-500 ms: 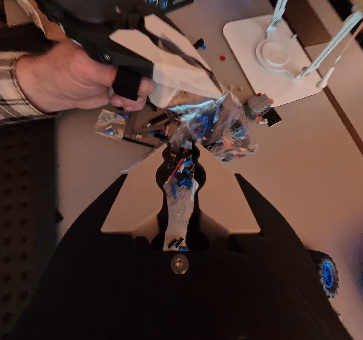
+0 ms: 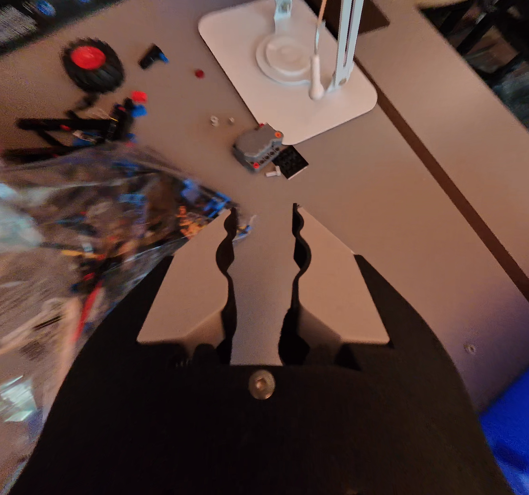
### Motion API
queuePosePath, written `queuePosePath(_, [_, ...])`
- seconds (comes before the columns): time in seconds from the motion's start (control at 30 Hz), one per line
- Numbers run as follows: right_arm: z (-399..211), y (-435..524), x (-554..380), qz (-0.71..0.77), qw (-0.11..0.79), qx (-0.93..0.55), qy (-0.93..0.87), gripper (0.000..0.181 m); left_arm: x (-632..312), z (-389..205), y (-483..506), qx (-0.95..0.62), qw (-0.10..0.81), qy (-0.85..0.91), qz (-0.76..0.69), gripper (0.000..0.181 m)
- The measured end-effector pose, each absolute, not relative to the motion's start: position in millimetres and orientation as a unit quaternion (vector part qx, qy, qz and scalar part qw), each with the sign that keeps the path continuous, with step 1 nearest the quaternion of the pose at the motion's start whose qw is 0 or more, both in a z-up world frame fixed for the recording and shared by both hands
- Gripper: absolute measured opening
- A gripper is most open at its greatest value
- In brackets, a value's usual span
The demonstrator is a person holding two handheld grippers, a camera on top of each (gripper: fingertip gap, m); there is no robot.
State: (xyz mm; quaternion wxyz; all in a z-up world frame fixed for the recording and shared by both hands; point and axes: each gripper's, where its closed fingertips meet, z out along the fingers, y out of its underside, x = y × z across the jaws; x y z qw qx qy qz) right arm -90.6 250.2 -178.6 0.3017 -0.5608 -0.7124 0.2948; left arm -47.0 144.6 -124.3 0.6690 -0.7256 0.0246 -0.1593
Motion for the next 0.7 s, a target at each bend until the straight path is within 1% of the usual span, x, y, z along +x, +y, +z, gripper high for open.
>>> queuePosePath(0.1, [-208,261,-125,0.337,0.251,-0.564,-0.711,0.048,-43,-124,146,-0.726,0.667,0.031,-0.162,0.0])
queuePosePath(0.17, [-217,271,-144,0.354,0.246,-0.562,-0.706,0.05,-41,-124,147,-0.726,0.666,0.034,-0.166,0.0])
queuePosePath(0.27, [-233,278,-164,0.359,0.227,-0.551,-0.719,0.043,-37,-125,150,-0.727,0.663,0.04,-0.173,0.0])
queuePosePath(0.37, [-248,278,-176,0.346,0.199,-0.543,-0.739,0.047,-34,-125,151,-0.728,0.661,0.044,-0.178,0.0])
queuePosePath(0.47, [-258,279,-184,0.332,0.192,-0.535,-0.753,0.043,-34,-125,152,-0.727,0.66,0.044,-0.182,0.0])
queuePosePath(0.5, [-259,278,-186,0.335,0.192,-0.532,-0.754,0.037,-35,-125,152,-0.727,0.66,0.044,-0.183,0.0])
queuePosePath(0.7, [-258,277,-173,0.354,0.168,-0.534,-0.749,0.034,-35,-125,152,-0.727,0.66,0.043,-0.183,0.0])
